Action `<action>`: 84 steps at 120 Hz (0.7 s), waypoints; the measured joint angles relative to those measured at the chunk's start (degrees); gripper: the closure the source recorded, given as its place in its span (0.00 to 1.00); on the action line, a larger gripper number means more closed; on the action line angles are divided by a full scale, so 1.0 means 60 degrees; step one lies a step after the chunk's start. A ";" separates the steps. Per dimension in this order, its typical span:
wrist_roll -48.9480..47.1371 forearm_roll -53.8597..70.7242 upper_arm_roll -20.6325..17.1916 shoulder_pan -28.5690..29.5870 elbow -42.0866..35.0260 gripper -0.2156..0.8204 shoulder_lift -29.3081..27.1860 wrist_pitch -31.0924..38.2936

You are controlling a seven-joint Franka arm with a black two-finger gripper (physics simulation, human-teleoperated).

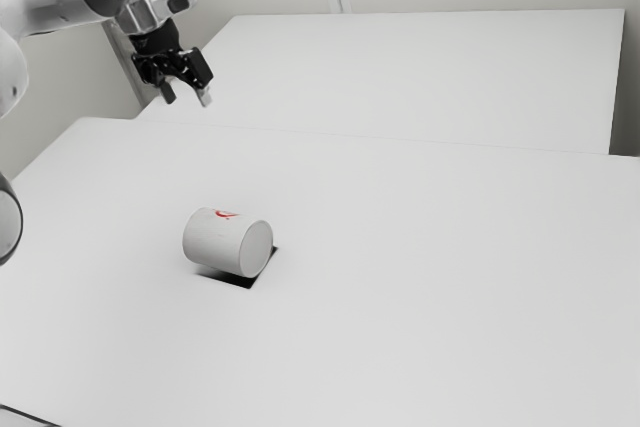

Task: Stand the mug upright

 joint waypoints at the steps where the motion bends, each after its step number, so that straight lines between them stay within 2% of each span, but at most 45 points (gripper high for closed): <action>1: 0.0007 0.0008 -0.0001 -0.0010 -0.0002 0.23 -0.0003 0.0001; 25: -0.0006 -0.0053 0.0183 0.0114 -0.0210 0.23 0.0063 -0.0161; 37: -0.0065 -0.1035 0.0967 0.0060 -0.0557 0.23 0.0076 -0.0543; 46: -0.0005 -0.2153 0.1904 -0.0295 -0.1074 0.23 0.0161 -0.0856; 52: 0.0082 -0.2840 0.2218 -0.0270 -0.1454 0.23 0.0243 -0.1030; 84: 0.1025 -0.4373 0.2474 0.0689 -0.2805 0.23 0.0610 -0.1647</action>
